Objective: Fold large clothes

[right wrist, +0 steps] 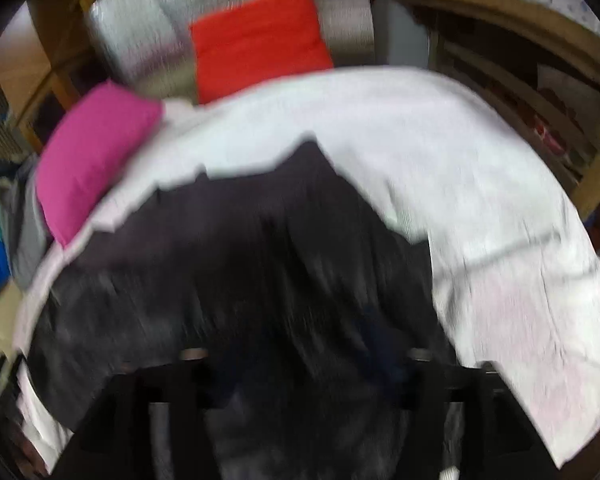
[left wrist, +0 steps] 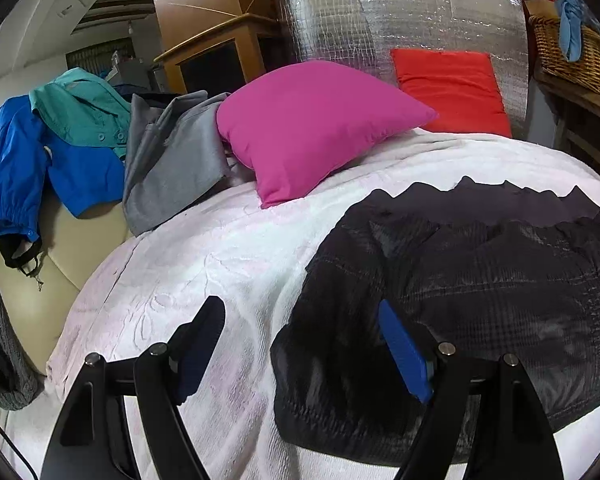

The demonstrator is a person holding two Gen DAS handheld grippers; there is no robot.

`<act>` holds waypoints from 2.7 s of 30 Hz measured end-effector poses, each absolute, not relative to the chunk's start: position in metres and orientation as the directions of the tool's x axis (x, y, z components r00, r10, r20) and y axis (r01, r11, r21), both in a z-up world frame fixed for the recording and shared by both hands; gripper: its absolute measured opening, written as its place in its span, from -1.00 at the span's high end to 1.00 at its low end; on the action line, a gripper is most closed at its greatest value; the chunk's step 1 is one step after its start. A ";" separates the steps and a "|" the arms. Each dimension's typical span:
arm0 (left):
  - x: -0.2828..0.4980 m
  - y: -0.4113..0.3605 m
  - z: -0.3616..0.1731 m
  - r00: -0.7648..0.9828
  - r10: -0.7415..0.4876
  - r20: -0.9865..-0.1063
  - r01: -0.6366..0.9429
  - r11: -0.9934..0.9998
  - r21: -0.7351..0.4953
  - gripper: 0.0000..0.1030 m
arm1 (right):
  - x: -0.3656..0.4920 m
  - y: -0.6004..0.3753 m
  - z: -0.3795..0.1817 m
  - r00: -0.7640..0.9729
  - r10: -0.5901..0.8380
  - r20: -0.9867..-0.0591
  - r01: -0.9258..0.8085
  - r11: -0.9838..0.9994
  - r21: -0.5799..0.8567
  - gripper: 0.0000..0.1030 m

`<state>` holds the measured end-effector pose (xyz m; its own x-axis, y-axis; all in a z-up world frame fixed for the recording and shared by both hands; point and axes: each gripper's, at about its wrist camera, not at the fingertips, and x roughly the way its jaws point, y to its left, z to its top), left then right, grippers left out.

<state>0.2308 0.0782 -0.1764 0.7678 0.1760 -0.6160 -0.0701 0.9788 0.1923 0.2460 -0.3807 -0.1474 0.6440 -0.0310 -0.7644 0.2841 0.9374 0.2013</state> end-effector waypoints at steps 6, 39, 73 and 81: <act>0.250 0.066 -0.185 0.748 0.170 -0.642 -0.051 0.978 0.201 -0.55 | 0.312 -0.425 -0.160 0.603 -0.003 -0.798 0.377 0.882 0.282 -0.49; 0.284 0.069 -0.193 0.678 0.170 -0.715 -0.142 0.985 0.100 -0.55 | 0.294 -0.436 -0.165 0.700 -0.054 -0.712 0.428 0.831 0.357 -0.46; 0.245 0.012 -0.177 0.793 0.077 -0.604 0.012 0.990 0.142 -0.55 | 0.222 -0.333 -0.198 0.644 0.014 -0.765 0.241 0.945 0.220 -0.14; 0.271 -0.004 -0.217 0.604 -0.024 -0.796 0.135 0.988 0.073 -0.66 | 0.203 -0.353 -0.194 0.662 0.046 -0.748 0.257 0.923 0.285 -0.14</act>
